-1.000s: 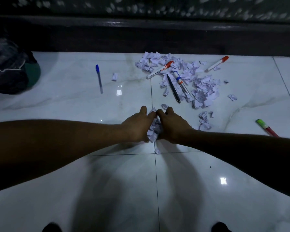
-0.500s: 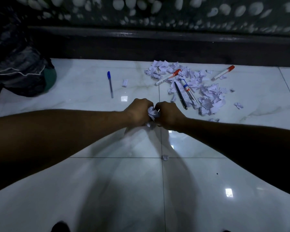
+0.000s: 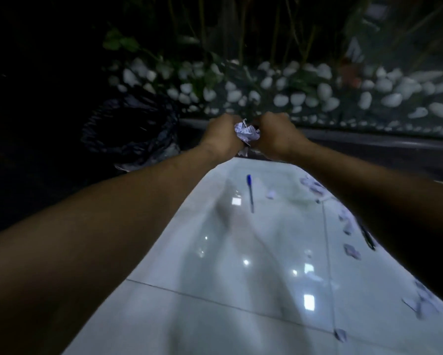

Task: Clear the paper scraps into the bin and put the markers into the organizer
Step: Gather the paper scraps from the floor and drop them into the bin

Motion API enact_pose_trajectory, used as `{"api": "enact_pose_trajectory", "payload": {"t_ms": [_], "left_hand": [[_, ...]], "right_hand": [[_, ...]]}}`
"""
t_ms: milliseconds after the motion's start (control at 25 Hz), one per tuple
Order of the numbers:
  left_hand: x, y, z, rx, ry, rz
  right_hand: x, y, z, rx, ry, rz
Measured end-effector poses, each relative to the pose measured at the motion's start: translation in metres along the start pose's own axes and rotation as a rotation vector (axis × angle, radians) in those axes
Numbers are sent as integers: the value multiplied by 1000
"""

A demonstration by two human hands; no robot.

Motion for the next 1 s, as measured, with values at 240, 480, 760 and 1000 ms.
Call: {"api": "enact_pose_trajectory", "payload": {"t_ms": [240, 480, 760, 1000], "left_hand": [[-16, 93, 84, 158, 75, -253], [-14, 128, 173, 153, 276, -320], [-12, 134, 199, -30, 271, -173], [-8, 136, 174, -116, 286, -111]], "right_hand": [[-82, -28, 98, 65, 159, -25], [-130, -99, 160, 147, 208, 120], [-127, -114, 153, 105, 223, 190], [-98, -71, 149, 73, 224, 130]]}}
Point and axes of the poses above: each hand's wrist, its own x-axis away from the middle knuckle, its own y-axis out of the back of the hand, z = x × y, the point moved 2 cm from there along -x, towards the middle knuckle, and after that the axes turned 9 degrees about -x, right-handed, at the moved point
